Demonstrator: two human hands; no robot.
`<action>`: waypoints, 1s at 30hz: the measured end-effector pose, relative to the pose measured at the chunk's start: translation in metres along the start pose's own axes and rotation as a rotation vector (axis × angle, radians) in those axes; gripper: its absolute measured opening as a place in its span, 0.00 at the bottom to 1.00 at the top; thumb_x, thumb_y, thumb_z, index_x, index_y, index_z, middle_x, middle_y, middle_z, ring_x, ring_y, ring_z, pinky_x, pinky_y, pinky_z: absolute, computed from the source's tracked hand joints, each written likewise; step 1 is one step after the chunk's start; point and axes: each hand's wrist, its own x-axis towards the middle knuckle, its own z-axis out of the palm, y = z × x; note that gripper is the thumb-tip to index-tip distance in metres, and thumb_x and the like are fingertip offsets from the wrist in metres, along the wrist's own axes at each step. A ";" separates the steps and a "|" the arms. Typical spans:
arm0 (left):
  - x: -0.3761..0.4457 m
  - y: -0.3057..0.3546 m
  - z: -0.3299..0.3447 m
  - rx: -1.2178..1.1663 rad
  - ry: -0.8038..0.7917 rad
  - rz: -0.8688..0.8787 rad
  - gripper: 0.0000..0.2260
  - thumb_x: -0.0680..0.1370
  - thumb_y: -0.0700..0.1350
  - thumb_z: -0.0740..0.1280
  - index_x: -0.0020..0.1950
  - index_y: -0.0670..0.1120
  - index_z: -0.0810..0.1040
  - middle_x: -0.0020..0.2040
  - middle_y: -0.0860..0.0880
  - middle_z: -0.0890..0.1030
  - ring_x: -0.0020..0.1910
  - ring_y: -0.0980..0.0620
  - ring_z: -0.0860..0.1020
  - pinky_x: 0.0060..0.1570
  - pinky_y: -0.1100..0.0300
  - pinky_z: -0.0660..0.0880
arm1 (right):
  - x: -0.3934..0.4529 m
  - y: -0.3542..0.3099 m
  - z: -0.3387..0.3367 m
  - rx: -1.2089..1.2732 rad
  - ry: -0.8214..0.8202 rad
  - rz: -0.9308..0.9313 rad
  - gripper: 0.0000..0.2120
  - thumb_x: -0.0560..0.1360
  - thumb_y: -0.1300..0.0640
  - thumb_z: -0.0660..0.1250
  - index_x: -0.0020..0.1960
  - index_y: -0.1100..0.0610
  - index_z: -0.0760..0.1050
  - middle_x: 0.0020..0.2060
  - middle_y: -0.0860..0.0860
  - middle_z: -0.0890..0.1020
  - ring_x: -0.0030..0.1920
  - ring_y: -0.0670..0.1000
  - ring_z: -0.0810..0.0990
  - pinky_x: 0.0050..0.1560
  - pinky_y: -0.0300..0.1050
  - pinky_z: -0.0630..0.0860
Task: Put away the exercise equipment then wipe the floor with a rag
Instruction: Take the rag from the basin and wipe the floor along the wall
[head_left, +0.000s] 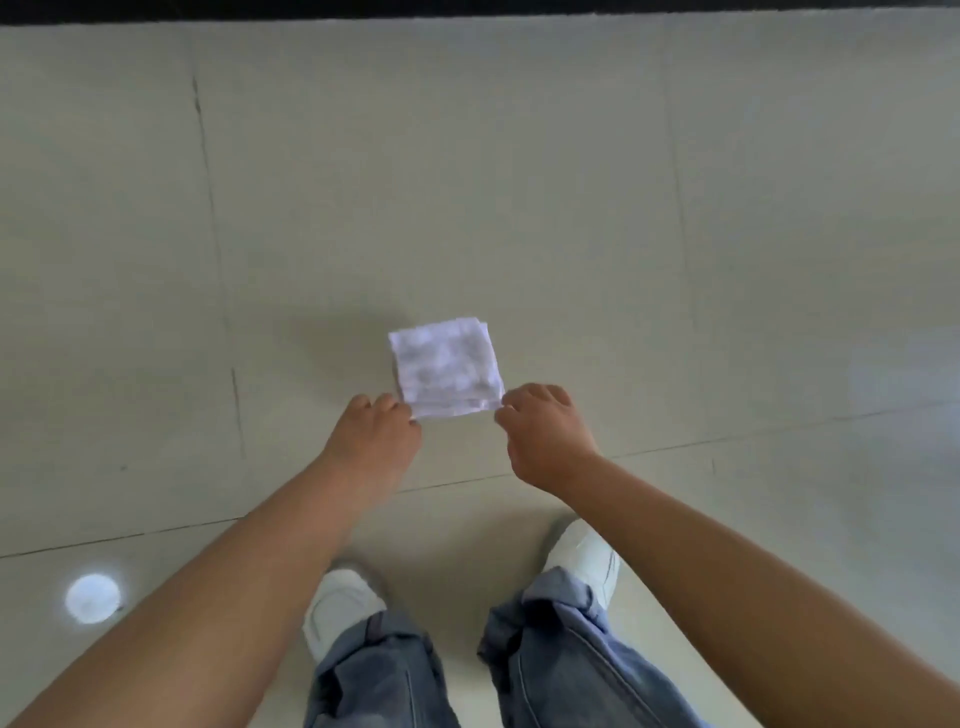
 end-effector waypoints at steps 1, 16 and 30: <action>0.010 -0.002 0.027 0.007 -0.045 -0.015 0.09 0.61 0.39 0.75 0.40 0.43 0.82 0.39 0.46 0.81 0.41 0.45 0.81 0.35 0.58 0.74 | 0.012 0.007 0.023 -0.051 -0.072 -0.033 0.14 0.68 0.64 0.67 0.53 0.59 0.80 0.57 0.53 0.79 0.62 0.56 0.75 0.65 0.47 0.67; 0.077 -0.035 0.130 -0.028 0.569 -0.160 0.16 0.73 0.46 0.59 0.49 0.41 0.84 0.50 0.45 0.84 0.53 0.47 0.81 0.49 0.54 0.66 | 0.114 0.050 0.107 -0.135 0.570 -0.225 0.14 0.71 0.50 0.60 0.56 0.50 0.69 0.53 0.53 0.82 0.53 0.53 0.69 0.58 0.57 0.61; 0.124 -0.101 0.079 0.050 0.436 -0.116 0.16 0.65 0.37 0.56 0.28 0.45 0.83 0.32 0.50 0.84 0.36 0.51 0.85 0.39 0.62 0.76 | 0.182 0.028 0.042 -0.316 0.462 -0.055 0.18 0.51 0.61 0.80 0.39 0.53 0.82 0.35 0.49 0.81 0.39 0.55 0.81 0.49 0.53 0.76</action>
